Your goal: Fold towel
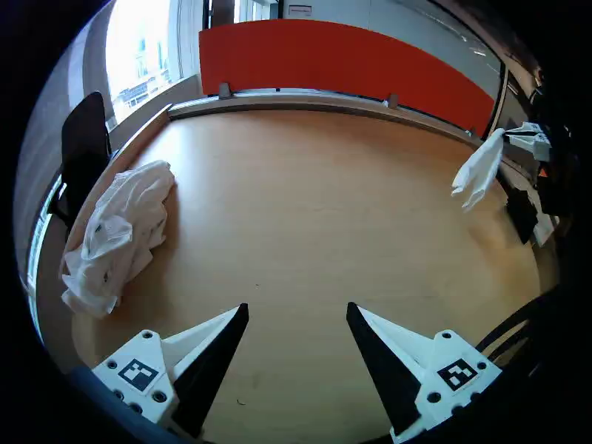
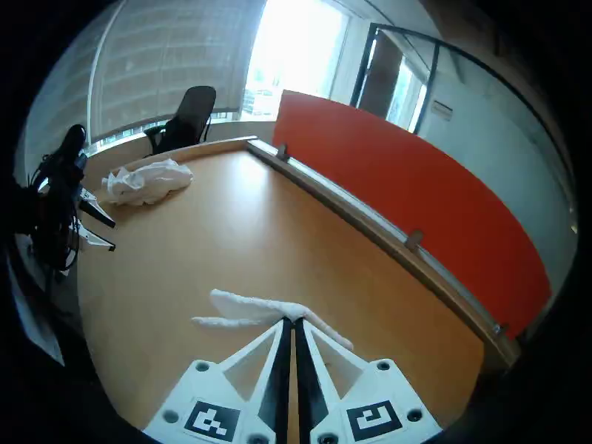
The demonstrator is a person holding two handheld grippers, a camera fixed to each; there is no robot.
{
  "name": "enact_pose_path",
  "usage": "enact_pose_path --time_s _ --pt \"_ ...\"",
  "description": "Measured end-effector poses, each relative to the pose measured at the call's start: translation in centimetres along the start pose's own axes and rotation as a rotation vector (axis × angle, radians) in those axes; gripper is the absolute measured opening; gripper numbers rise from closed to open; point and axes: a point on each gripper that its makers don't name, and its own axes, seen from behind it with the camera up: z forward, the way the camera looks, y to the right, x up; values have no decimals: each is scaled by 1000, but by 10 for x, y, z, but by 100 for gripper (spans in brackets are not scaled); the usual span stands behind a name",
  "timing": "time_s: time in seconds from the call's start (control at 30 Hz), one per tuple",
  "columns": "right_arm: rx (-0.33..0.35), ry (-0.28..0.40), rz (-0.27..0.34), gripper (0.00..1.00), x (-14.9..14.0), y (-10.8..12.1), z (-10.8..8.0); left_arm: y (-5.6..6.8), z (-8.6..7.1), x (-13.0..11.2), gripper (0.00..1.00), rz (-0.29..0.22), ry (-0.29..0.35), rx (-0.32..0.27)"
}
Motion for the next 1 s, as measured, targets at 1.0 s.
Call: enact_pose_path --time_s 1.0 --pt "-113 -134 99 4 -95 132 -45 11 5 6 98 13 -22 29"
